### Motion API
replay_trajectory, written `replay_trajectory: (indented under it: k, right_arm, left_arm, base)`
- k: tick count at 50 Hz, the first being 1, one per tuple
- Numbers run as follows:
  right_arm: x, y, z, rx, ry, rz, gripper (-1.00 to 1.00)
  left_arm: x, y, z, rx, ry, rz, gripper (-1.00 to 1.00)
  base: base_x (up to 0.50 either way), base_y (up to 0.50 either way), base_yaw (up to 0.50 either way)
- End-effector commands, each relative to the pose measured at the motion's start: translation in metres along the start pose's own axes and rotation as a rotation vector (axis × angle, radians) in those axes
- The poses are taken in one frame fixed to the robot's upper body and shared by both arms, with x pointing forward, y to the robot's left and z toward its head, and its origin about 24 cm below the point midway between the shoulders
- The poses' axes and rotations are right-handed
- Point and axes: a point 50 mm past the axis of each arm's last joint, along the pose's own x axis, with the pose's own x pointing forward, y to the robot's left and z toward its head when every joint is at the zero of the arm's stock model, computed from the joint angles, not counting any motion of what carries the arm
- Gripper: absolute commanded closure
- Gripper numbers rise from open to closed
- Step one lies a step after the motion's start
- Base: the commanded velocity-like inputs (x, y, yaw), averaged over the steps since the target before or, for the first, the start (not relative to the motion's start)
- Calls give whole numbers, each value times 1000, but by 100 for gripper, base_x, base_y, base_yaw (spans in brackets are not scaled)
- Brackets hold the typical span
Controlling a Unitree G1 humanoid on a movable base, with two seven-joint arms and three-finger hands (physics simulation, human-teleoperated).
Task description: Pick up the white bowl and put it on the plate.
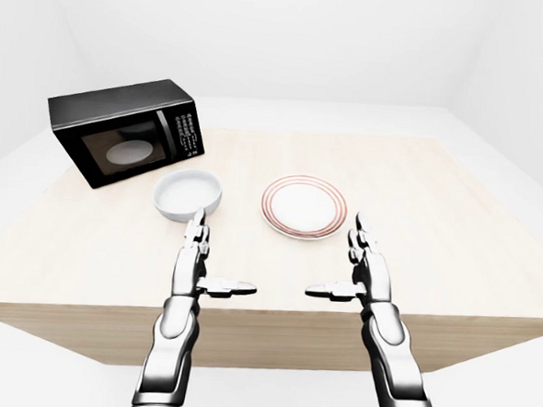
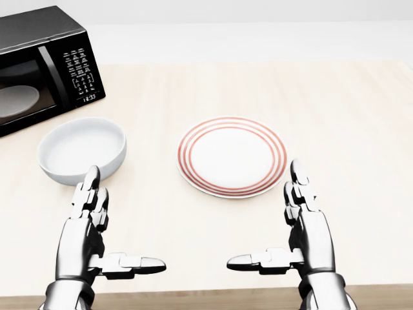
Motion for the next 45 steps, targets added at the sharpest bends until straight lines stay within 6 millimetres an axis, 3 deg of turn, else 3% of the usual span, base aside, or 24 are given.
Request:
replay_trajectory:
  k: [1,16,45]
  right_arm:
    - [-3,-5,5,-7,-24,5,-100]
    - [-4,-2,4,-26,-24,11,-100]
    - [-4,-1,1,-26,-14,14,-100]
  left_arm:
    - [0,7,0,0,0,0,-100]
    - [0,7,0,0,0,0,-100]
    - [0,7,0,0,0,0,-100]
  base:
    - [0,0,0]
    - [0,9,0]
    - [0,50,0]
